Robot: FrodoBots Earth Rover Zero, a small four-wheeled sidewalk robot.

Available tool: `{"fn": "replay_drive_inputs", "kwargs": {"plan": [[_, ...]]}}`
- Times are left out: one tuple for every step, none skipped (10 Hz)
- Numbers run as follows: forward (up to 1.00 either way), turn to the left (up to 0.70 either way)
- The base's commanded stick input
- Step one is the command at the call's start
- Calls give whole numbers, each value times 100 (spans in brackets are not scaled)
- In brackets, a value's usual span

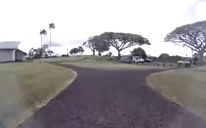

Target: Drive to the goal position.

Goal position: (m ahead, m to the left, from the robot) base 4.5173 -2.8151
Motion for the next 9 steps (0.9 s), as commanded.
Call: {"fn": "replay_drive_inputs", "kwargs": {"plan": [[85,0],[85,0],[85,0],[85,0],[85,0],[85,0],[85,0],[85,0],[85,0]]}}
